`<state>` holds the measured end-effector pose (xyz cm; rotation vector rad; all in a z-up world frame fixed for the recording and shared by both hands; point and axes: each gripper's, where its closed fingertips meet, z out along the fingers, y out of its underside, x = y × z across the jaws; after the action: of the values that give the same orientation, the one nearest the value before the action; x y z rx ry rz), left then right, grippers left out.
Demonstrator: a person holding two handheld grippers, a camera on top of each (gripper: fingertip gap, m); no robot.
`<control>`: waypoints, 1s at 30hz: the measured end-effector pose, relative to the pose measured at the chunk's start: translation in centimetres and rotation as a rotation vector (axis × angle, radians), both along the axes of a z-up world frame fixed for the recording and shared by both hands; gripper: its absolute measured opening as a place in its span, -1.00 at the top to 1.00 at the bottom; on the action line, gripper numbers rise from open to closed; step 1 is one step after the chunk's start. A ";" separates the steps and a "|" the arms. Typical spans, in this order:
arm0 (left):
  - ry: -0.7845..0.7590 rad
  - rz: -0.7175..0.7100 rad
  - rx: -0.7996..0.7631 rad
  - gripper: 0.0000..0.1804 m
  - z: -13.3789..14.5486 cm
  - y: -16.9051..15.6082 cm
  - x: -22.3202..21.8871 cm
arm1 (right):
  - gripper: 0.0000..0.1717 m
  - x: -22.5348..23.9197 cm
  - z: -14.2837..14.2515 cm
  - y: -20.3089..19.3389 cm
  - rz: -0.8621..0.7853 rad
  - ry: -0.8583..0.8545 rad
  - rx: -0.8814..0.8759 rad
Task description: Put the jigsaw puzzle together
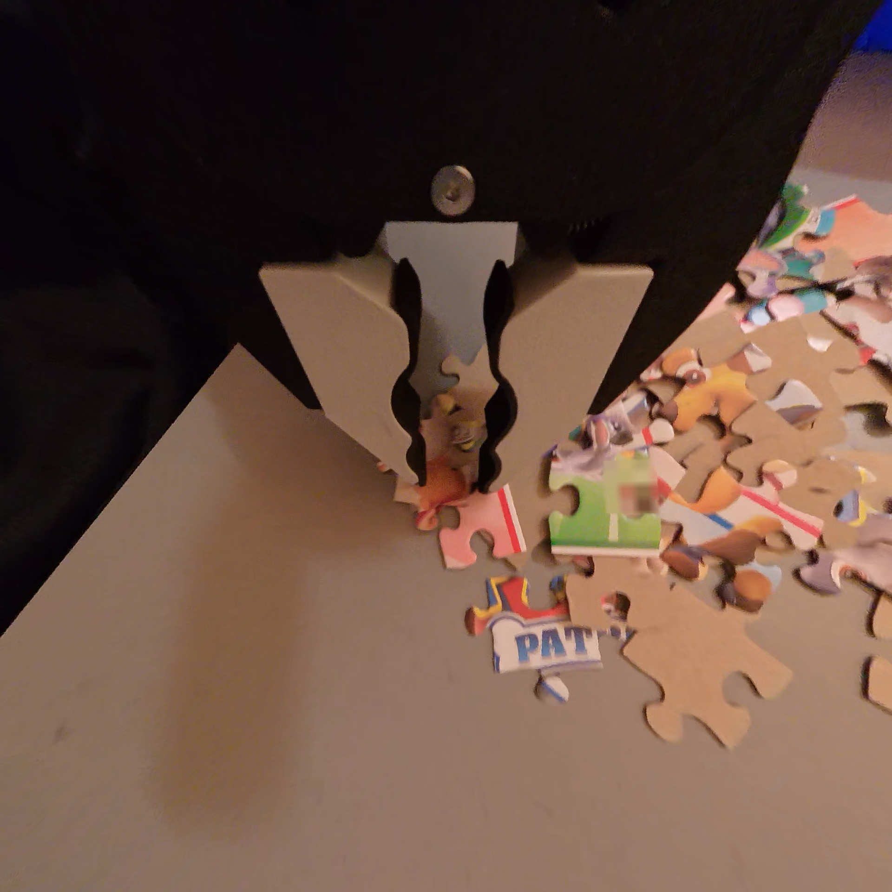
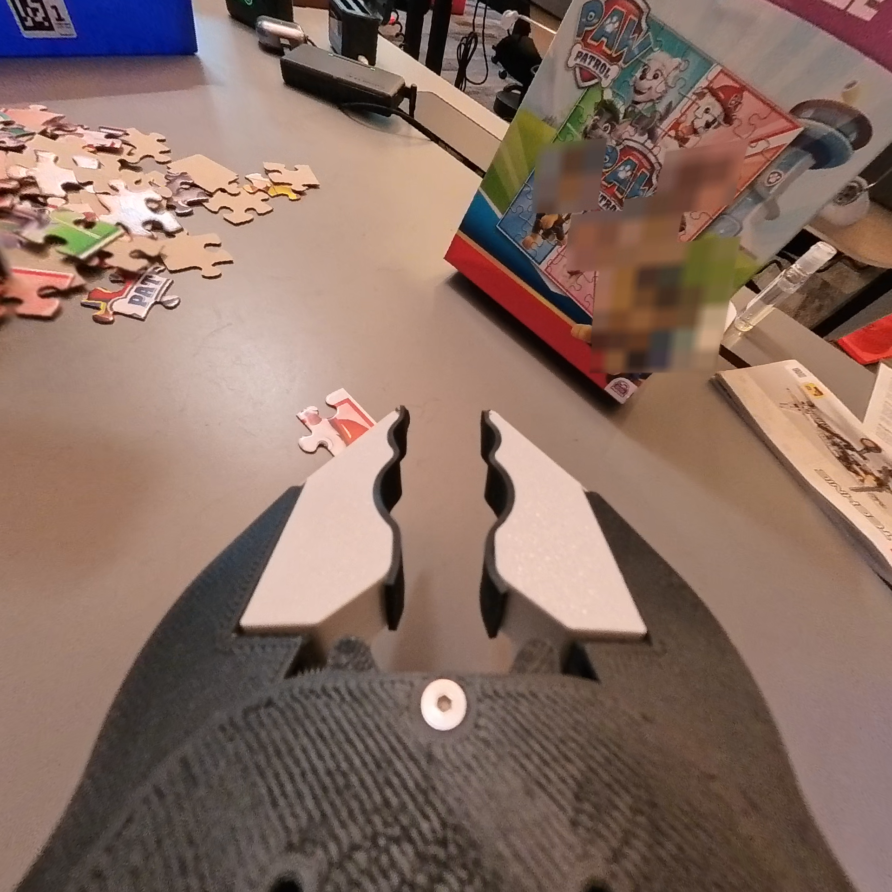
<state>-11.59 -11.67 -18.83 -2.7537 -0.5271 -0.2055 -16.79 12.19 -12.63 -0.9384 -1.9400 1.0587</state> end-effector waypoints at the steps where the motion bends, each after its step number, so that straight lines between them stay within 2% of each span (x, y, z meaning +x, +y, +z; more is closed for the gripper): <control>1: 0.012 0.007 -0.022 0.86 0.0 -0.5 -0.1 | 0.66 0.0 0.0 0.0 0.000 -0.001 -0.001; 3: -0.003 0.013 -0.022 1.00 0.4 -1.1 0.2 | 0.66 0.0 0.0 0.0 0.001 -0.001 -0.004; 5: -0.006 0.019 -0.018 1.00 0.6 -1.6 0.3 | 0.66 0.0 0.0 0.0 0.001 -0.001 -0.002; 10: 0.062 0.056 0.037 0.95 1.4 -0.7 -1.3 | 0.66 0.0 -0.1 0.0 0.001 -0.003 0.004; 16: 0.065 0.046 -0.036 0.88 0.0 -0.7 -1.4 | 0.66 0.0 -0.1 0.0 0.000 -0.004 0.003; 30: 0.150 0.042 -0.101 0.81 -0.3 -0.5 -2.1 | 0.66 0.0 -0.1 0.0 0.000 -0.002 0.003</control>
<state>-13.67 -12.19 -19.16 -2.8235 -0.5683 0.0390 -16.81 12.19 -12.71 -0.9382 -1.9430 1.0551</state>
